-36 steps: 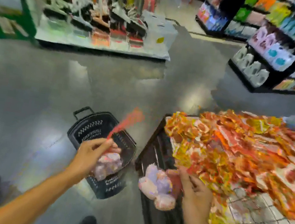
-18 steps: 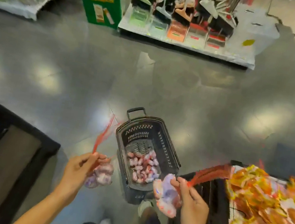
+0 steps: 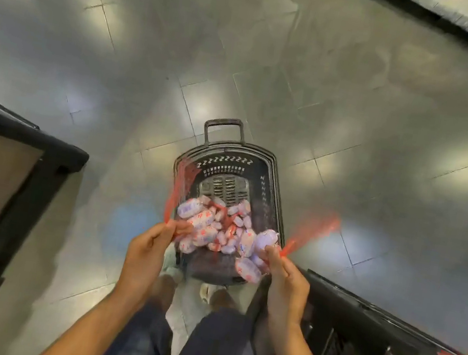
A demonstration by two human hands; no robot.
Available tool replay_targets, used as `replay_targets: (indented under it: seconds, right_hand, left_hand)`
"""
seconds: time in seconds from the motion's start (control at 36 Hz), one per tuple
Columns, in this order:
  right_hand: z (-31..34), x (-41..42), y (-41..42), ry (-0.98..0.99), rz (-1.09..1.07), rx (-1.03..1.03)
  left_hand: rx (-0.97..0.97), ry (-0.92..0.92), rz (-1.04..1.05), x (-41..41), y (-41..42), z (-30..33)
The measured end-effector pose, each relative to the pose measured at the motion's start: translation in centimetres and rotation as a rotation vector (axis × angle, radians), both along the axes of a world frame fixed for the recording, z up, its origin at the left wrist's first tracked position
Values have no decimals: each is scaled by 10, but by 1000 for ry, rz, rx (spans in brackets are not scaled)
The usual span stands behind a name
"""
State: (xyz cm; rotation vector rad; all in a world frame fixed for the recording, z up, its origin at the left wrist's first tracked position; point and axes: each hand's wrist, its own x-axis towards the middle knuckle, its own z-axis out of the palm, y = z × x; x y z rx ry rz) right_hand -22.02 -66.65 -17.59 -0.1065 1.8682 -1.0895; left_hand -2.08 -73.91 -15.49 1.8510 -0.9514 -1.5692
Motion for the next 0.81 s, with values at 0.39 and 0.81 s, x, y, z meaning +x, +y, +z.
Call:
replay_targets:
  seconds: [0.39,0.81]
  right_hand:
    - [-300,-13,-58,93,222,115]
    - [-496,-18,-151,170,202,-31]
  left_hand:
    - [224,-12,111,-56,-52,-331]
    - [62,-25,169,-79,-134,-522]
